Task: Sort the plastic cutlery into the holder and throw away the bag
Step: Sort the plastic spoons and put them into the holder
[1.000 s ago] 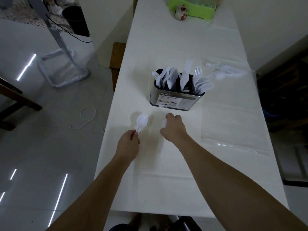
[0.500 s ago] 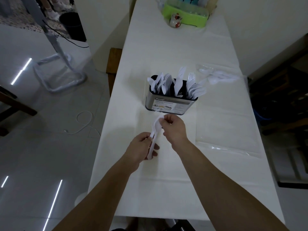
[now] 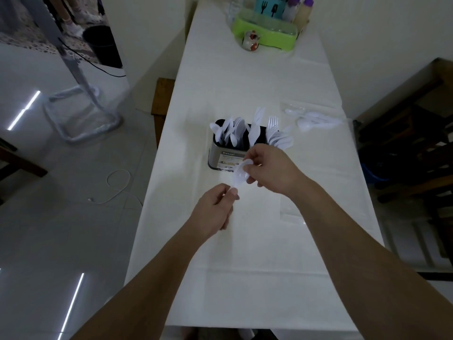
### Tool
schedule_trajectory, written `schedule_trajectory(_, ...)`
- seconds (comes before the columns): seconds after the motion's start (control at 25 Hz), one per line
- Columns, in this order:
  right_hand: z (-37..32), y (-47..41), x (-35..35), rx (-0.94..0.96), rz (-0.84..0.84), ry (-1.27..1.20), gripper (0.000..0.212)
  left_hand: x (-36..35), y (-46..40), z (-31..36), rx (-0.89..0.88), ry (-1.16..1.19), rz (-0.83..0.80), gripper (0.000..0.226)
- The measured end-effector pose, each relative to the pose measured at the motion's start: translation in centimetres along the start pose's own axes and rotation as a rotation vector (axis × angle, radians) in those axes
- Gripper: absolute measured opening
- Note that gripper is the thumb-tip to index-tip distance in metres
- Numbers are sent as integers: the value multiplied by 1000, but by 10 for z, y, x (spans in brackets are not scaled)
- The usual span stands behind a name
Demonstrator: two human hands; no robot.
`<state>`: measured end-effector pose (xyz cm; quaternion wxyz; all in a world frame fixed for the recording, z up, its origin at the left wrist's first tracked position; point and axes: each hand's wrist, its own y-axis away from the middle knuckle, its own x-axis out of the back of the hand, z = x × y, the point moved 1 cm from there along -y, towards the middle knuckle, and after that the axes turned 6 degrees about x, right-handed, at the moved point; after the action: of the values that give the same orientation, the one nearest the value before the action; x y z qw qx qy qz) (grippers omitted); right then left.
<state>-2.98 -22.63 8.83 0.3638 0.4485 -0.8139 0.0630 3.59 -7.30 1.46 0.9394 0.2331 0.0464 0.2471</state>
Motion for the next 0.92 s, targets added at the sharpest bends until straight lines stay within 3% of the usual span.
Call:
schedule_trajectory(0.28,-10,-1,24,26,40,17,17,1,-14,17,-84,-181,53,39)
schedule_trajectory(0.4,-17,-6,39,85,236,82,21,6,-19,25,-83,-87,201,33)
schedule_trajectory(0.52,-24,-8,63,180,435,202,16,18,-30,26,-274,-361,418,30)
schedule_trajectory(0.68,-36,-12,77,273,540,357,16,20,-50,35,-512,-665,374,47)
schedule_trajectory(0.92,-35,-32,71,369,513,496,21,18,-65,54,-555,-886,334,59)
